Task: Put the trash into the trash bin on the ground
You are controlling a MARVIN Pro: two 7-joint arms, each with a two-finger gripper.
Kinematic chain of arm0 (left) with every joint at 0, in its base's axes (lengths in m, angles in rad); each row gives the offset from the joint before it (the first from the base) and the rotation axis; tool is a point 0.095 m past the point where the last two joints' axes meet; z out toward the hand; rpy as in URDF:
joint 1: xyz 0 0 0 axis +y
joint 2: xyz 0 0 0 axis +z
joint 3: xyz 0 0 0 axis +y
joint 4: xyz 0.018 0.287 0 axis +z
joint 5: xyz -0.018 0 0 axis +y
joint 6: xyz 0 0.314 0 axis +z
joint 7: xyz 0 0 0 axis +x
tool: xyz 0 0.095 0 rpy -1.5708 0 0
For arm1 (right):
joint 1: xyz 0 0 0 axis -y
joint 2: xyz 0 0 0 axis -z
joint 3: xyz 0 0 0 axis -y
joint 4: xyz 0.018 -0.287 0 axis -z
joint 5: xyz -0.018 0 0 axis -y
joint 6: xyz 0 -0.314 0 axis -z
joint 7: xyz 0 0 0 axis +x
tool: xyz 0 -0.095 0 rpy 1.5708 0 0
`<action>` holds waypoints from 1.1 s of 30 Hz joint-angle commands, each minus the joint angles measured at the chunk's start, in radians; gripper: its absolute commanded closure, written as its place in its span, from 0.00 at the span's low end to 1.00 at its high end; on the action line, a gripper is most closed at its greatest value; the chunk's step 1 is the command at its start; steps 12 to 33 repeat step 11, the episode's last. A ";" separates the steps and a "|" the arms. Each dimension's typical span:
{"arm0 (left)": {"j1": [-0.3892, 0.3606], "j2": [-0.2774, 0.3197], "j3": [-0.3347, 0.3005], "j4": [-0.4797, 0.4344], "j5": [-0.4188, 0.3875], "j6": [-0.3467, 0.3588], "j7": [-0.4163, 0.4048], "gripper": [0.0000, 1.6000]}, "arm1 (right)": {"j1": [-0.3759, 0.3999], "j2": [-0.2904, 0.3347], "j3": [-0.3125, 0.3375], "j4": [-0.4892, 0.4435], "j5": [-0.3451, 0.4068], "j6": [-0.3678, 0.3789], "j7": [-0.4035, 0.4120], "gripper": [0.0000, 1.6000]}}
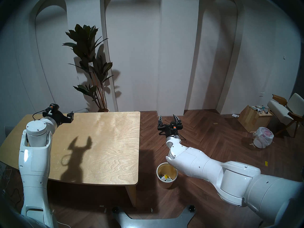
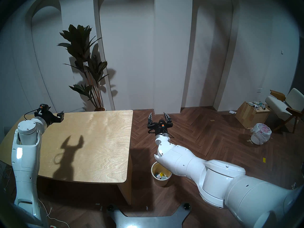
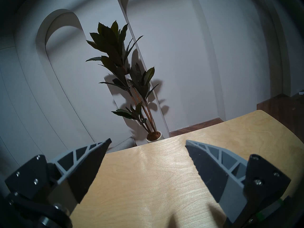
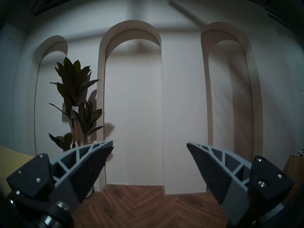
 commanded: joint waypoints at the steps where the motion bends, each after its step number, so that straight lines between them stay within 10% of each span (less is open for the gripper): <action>1: -0.013 0.010 0.002 -0.016 0.002 -0.005 -0.002 0.00 | -0.011 0.049 -0.004 -0.094 -0.028 -0.024 -0.026 0.00; 33: -0.013 0.011 0.003 -0.016 0.001 -0.005 0.000 0.00 | -0.032 0.106 -0.012 -0.201 -0.056 -0.027 -0.061 0.00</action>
